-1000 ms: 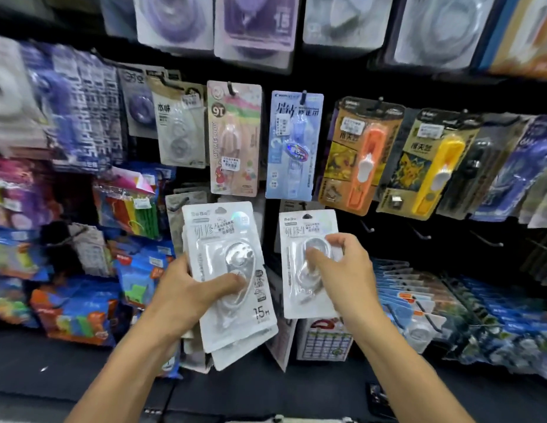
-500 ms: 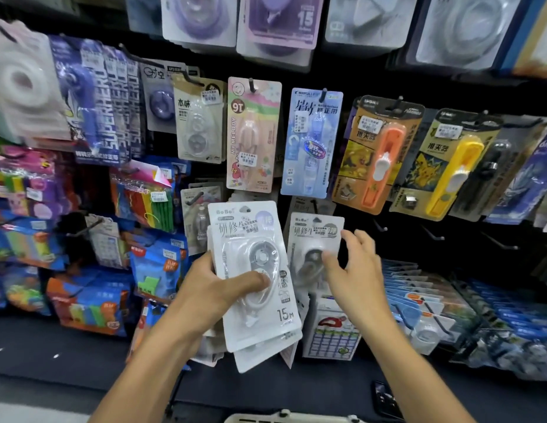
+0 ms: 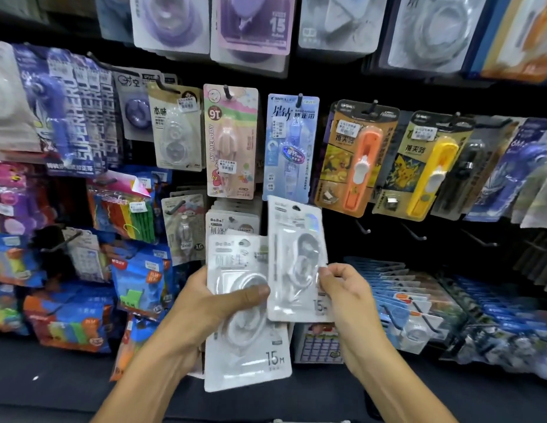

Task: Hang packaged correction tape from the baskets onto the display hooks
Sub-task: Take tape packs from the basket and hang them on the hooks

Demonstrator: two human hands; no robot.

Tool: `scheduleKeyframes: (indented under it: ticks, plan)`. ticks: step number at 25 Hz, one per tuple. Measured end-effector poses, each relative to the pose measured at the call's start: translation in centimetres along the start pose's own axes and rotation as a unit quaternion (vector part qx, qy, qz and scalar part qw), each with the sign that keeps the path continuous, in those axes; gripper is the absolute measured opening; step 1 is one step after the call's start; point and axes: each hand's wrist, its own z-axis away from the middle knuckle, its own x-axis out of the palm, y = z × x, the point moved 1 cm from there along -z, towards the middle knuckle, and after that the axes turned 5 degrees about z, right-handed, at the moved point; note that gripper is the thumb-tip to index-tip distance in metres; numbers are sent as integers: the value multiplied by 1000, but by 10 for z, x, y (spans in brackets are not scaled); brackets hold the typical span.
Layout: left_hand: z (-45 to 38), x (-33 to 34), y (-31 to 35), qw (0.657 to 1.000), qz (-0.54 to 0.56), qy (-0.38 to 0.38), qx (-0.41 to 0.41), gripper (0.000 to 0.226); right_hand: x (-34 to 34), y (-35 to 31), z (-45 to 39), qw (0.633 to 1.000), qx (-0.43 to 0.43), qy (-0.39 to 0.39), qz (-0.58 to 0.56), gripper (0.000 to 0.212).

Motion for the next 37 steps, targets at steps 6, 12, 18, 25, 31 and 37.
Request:
scheduleKeyframes:
  ticks: [6,12,18,25,31,37]
  plan:
    - [1,-15,8,997,5,68,24,59,-21,8,-6,962,-101,89,236,13]
    - [5,-6,8,998,-10,48,48,45,-12,-6,2,949,-157,130,240,14]
    - [6,-6,9,996,-5,60,65,46,-2,-16,-4,973,-35,-1,230,42]
    - [6,8,3,993,-9,73,90,34,29,4,30,974,-51,-205,84,45]
    - [3,-3,6,988,-49,99,108,33,14,-3,20,995,-10,-78,-58,38]
    - [0,-10,4,976,-85,147,135,35,-7,-5,6,995,-40,64,71,12]
